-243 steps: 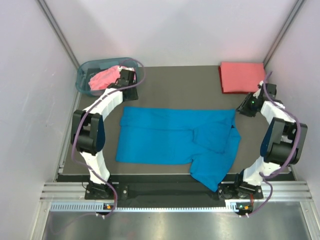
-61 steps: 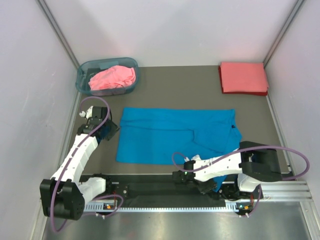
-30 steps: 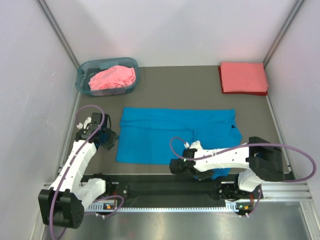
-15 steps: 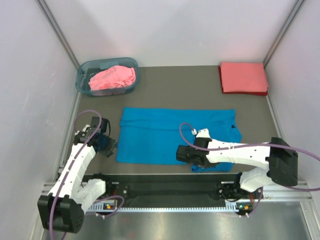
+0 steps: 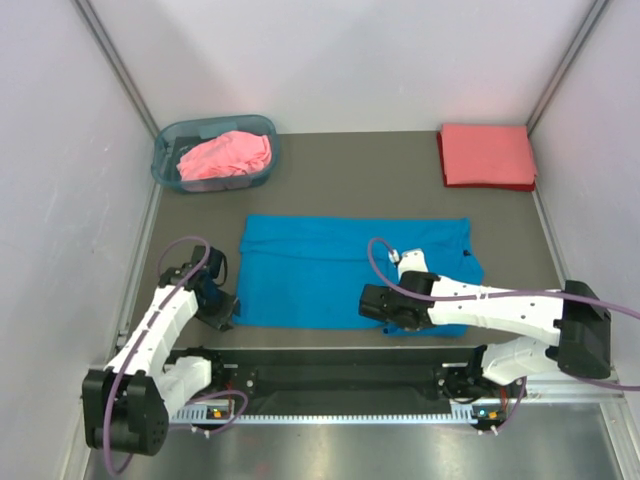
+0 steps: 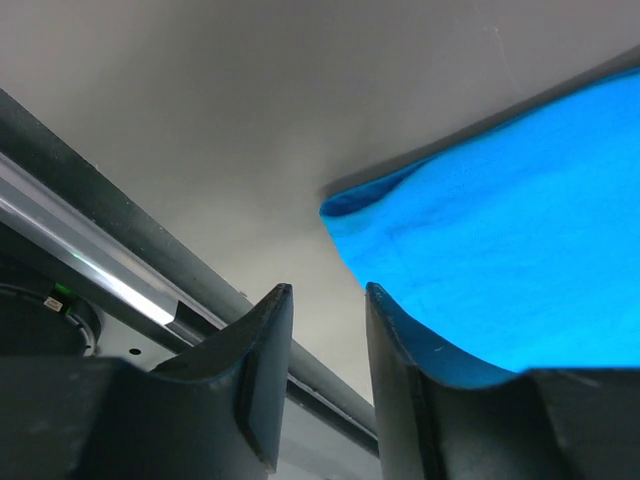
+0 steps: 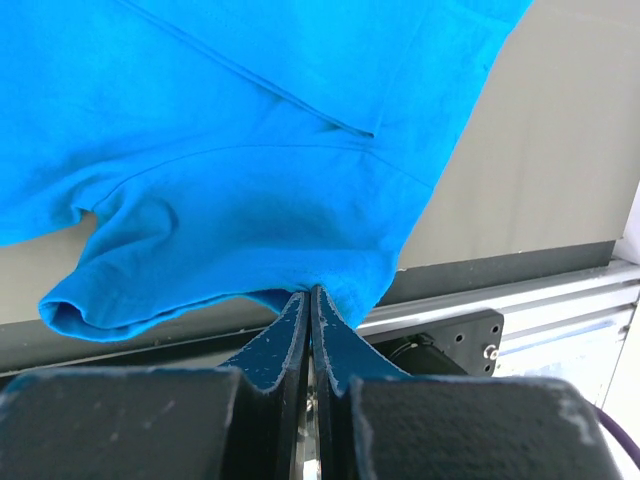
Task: Fold and stack the t-shirts
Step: Fold the tshirt
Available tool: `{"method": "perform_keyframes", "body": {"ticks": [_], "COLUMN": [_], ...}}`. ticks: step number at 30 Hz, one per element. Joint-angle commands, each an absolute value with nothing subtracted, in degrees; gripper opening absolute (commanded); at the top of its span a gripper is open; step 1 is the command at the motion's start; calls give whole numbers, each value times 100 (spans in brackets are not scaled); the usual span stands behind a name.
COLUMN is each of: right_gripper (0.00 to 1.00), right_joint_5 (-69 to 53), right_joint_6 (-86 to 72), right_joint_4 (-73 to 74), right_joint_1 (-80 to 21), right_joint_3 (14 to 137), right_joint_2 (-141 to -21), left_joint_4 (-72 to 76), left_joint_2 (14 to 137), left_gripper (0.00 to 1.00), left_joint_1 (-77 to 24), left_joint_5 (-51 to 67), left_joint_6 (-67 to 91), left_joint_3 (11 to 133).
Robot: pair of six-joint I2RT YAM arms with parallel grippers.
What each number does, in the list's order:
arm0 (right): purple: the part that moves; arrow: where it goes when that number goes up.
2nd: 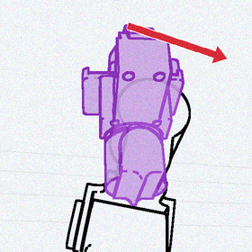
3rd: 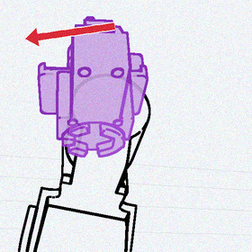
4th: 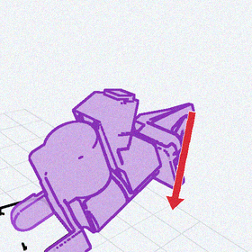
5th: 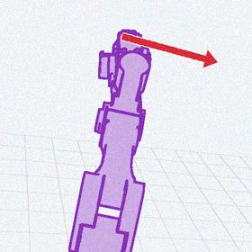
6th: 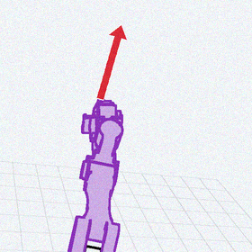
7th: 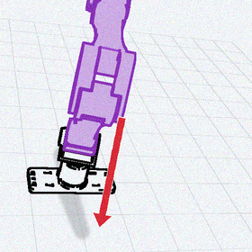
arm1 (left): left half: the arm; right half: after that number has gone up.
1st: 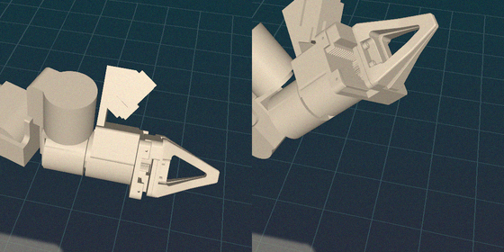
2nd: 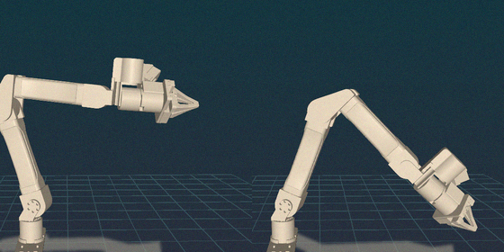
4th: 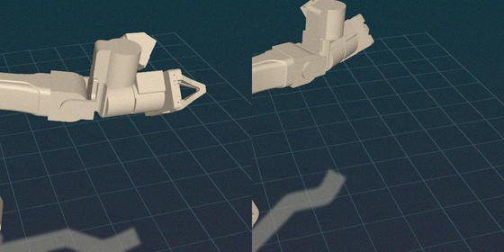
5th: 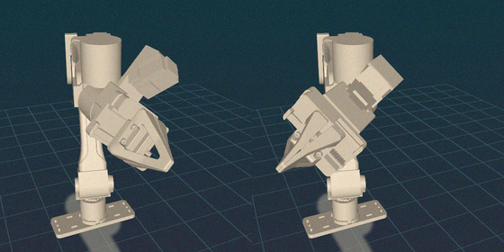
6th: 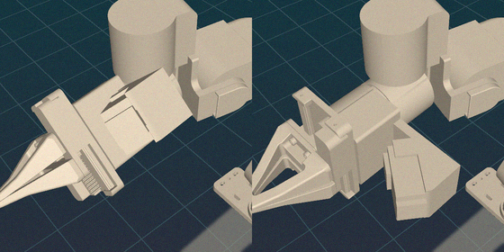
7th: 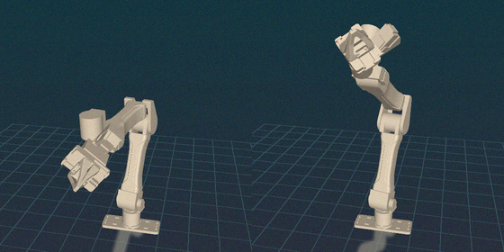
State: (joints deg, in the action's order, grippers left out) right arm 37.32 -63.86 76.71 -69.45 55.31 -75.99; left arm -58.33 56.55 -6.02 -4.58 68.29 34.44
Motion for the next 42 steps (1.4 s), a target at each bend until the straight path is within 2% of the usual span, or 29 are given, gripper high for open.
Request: {"method": "perform_keyframes", "body": {"ticks": [1,11,16,34,42], "right_gripper": [0,0,0,0,0], "right_joint_5": [3999,4095,4157,4122,4104], "right_joint_6": [-6311,-6328,-6390,-6302,-6275], "right_joint_4": [8183,8261,8358,8288,8262], "right_joint_1": [-6864,-6864,-6864,-6873,-6873], "right_joint_3": [5660,5634,5651,5695,5704], "right_joint_2": [-7383,-7032,-6943,-7005,-7023], "left_joint_4": [-5872,-5247,-5142,-5756,-5652], "left_joint_2": [5730,6337,6320,5494,5352], "left_gripper": [43,42,34,36,37], "left_joint_1": [-589,-589,-589,-589,-589], "left_joint_5": [-562,-474,-527,-343,-361], "left_joint_6": [7058,7189,7251,7479,7576], "left_joint_3": [3393,3094,3102,3348,3068]}}
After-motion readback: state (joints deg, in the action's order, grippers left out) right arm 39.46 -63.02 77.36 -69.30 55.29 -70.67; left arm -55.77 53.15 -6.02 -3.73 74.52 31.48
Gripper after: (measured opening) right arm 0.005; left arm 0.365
